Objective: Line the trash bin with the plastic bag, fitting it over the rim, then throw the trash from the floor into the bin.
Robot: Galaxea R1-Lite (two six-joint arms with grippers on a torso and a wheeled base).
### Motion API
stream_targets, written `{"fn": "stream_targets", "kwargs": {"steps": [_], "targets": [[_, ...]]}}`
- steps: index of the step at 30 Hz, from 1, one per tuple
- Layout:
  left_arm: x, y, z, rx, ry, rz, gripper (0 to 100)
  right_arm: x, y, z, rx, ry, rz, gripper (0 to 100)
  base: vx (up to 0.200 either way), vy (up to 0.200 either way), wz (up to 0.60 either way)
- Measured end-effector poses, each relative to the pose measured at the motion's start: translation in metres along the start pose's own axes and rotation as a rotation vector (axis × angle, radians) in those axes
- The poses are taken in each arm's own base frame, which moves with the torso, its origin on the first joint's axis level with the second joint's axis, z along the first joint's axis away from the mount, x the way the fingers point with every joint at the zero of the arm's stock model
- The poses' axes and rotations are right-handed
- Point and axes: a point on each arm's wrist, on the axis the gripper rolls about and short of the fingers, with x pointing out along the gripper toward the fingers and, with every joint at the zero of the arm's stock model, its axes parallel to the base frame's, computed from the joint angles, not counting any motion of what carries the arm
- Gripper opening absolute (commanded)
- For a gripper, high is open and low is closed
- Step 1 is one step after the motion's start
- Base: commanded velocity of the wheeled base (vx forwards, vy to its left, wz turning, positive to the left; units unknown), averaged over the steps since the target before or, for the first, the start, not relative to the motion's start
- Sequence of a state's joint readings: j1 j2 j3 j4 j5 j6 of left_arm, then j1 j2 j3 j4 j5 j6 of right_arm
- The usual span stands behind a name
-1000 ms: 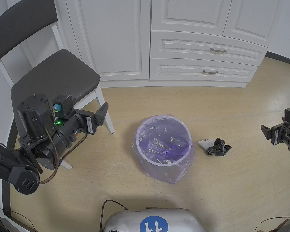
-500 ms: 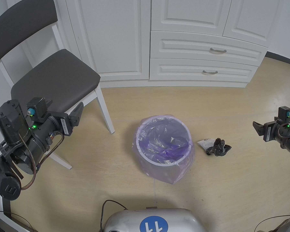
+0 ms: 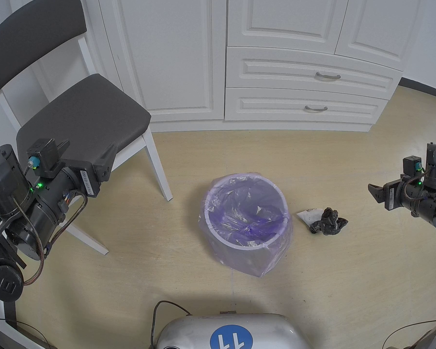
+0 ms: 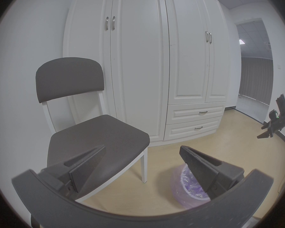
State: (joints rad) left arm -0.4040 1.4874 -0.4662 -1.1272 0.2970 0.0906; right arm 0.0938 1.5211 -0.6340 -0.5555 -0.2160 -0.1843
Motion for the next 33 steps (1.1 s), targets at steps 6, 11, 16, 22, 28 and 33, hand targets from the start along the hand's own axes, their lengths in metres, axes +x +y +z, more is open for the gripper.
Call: {"fn": "stream_targets", "kwargs": {"steps": [6,11,16,22,28,33], "targets": [[0.001,-0.001,-0.002,0.003,0.008,-0.001,100,0.011,-0.001,-0.015,-0.029,0.021,0.008,100,0.000,0.000,0.00],[0.004,-0.002,-0.004,0.008,0.019,-0.002,100,0.030,-0.003,-0.013,-0.018,0.003,0.025,100,0.000,0.000,0.00],[0.006,-0.003,-0.006,0.010,0.026,-0.003,100,0.047,-0.006,-0.002,0.019,0.073,0.053,100,0.000,0.000,0.00],[0.006,-0.004,-0.007,0.011,0.029,-0.006,100,0.069,-0.011,0.024,0.145,0.198,0.130,100,0.000,0.000,0.00],[0.006,-0.006,-0.007,0.011,0.030,-0.012,100,0.108,-0.021,0.044,0.270,0.286,0.188,100,0.000,0.000,0.00],[0.006,-0.007,-0.007,0.012,0.032,-0.016,100,0.155,-0.024,0.022,0.320,0.406,0.213,100,0.000,0.000,0.00]]}}
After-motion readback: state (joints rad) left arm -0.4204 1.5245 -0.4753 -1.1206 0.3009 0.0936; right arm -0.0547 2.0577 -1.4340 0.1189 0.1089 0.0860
